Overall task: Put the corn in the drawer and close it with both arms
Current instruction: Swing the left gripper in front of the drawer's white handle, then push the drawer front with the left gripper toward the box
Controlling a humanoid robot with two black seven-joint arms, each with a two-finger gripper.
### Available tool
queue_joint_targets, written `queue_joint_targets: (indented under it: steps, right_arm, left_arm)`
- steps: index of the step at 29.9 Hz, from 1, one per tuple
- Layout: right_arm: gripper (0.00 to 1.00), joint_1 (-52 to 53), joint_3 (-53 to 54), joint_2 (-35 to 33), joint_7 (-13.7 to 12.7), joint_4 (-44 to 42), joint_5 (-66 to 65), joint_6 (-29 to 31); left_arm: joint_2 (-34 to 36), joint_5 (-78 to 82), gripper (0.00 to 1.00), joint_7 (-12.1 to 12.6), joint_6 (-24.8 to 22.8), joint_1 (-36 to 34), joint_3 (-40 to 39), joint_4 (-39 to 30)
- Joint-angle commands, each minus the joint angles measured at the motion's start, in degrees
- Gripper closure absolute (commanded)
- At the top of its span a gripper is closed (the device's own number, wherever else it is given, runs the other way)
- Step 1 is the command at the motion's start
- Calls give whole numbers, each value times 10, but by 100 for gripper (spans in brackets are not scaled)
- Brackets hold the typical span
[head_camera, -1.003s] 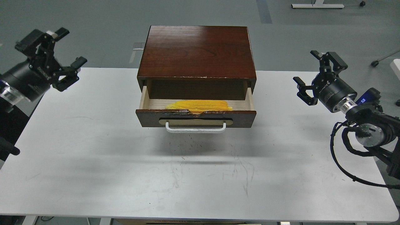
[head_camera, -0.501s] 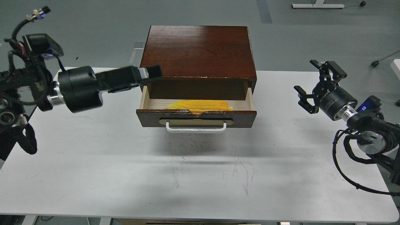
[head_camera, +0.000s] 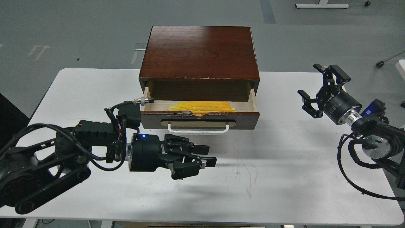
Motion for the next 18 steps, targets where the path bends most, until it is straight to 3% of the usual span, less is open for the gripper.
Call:
queue_joint_targets:
  steps: [1, 5, 12, 18]
  right_arm:
    - [0, -5, 0, 0, 0, 1, -2, 0]
    - [0, -8, 0, 0, 0, 2, -2, 0]
    - [0, -10, 0, 0, 0, 2, -2, 0]
    - [0, -11, 0, 0, 0, 2, -2, 0]
  left_arm:
    - [-10, -2, 100, 0, 10, 36, 1, 10]
    - [-30, -24, 100, 1, 11, 52, -6, 48]
    - [-48, -180, 100, 39, 8, 52, -7, 119]
    - [-54, -226, 100, 45, 6, 52, -7, 170]
